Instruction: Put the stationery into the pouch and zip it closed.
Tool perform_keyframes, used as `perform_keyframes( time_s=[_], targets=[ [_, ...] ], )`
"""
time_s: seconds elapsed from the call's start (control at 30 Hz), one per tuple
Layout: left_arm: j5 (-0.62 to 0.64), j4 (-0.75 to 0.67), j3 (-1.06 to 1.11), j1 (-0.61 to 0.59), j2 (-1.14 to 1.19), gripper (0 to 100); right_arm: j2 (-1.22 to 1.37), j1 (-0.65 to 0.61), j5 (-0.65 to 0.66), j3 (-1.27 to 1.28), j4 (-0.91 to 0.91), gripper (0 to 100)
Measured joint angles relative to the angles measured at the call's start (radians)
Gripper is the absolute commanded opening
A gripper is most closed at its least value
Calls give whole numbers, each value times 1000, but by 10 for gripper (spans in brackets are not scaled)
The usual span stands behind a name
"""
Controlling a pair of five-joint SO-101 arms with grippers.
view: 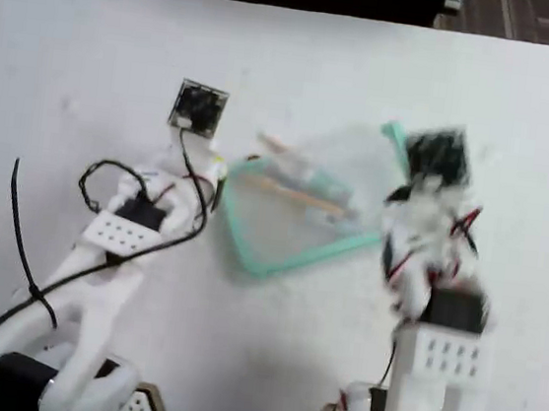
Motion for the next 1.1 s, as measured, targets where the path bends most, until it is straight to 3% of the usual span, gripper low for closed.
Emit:
perform_keyframes(
  time_s=[0.17, 0.27, 0.53, 0.73, 1.1],
  targets=[
    [0, 0, 0, 0, 0, 24, 308, 141, 5, -252, 83, 18],
    [0, 0, 0, 0, 0, 24, 454, 170, 71, -338, 112, 19],
    [-5, 0, 0, 0, 0, 24, 801, 176, 181, -477, 132, 219],
    [-8, 0, 0, 0, 0, 24, 1031, 107, 313, -634, 230, 223],
    [-8, 0, 0, 0, 0, 24, 1270, 143, 307, -954, 236, 223]
  ],
)
